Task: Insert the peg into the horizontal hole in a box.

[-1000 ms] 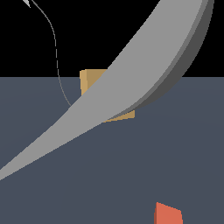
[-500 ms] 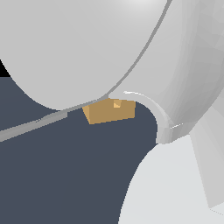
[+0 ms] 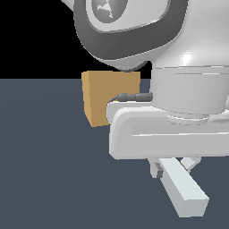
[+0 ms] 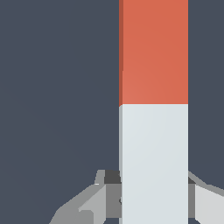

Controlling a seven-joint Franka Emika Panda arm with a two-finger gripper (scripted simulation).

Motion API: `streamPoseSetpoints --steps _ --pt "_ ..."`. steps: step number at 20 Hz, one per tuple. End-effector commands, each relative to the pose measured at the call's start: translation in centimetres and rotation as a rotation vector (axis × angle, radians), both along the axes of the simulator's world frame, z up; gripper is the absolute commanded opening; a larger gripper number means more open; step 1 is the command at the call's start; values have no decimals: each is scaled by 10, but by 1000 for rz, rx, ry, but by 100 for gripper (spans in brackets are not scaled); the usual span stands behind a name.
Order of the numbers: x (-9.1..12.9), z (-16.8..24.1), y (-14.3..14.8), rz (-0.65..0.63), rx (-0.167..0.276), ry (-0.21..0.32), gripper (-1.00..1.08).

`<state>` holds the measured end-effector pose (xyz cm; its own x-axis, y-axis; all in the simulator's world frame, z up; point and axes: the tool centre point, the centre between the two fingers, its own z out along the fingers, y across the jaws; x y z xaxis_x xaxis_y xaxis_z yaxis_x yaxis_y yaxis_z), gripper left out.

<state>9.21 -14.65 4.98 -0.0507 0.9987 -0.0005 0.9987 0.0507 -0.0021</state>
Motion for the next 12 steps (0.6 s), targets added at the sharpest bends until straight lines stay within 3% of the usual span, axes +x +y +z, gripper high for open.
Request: streamPoseSetpoints --steps 1,7,12 --pt "6 9 48 94 -1 -2 -100" --pt "2 23 131 256 0 -2 -100" --pt "-4 29 164 321 0 -2 -100"
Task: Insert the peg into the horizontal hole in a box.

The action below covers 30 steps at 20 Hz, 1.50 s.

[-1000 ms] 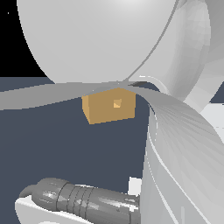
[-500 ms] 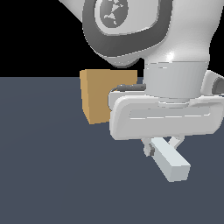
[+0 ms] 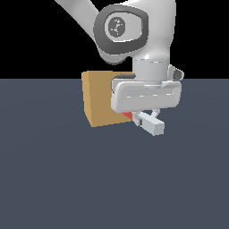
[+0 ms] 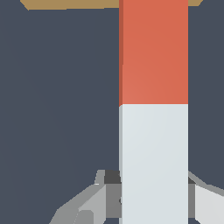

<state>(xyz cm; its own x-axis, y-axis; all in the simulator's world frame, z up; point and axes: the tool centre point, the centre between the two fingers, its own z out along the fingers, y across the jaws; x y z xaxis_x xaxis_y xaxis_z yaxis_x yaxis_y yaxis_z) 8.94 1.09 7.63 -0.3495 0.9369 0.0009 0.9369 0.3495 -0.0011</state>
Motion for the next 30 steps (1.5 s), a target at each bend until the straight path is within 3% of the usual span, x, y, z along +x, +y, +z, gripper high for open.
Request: streamPoseSetpoints --steps 1,16,30 --pt "-2 3 9 19 -1 -2 -100" --pt "-7 1 19 23 0 3 -100" --pt "-44 3 110 24 0 -2 -100"
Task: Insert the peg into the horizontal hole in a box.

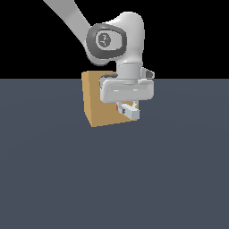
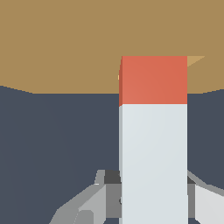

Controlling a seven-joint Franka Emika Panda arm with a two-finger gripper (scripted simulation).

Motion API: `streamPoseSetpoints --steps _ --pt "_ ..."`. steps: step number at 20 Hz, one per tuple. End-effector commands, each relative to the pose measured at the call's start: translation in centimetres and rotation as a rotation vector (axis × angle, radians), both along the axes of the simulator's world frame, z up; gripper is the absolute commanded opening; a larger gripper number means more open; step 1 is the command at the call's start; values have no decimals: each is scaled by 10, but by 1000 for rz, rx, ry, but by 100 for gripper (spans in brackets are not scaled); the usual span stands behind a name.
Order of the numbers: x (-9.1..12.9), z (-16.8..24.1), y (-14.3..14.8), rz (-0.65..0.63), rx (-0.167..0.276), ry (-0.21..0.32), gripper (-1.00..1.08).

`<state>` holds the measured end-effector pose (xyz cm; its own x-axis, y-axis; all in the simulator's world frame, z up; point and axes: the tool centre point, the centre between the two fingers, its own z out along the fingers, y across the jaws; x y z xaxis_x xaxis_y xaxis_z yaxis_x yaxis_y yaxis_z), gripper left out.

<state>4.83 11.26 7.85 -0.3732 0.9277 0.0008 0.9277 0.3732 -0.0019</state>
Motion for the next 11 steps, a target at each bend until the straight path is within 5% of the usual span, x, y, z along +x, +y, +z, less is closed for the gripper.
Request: streamPoseSetpoints --steps 1,11 --pt "-5 2 13 -2 0 -3 -100" --pt "-6 2 19 -2 0 -3 -100"
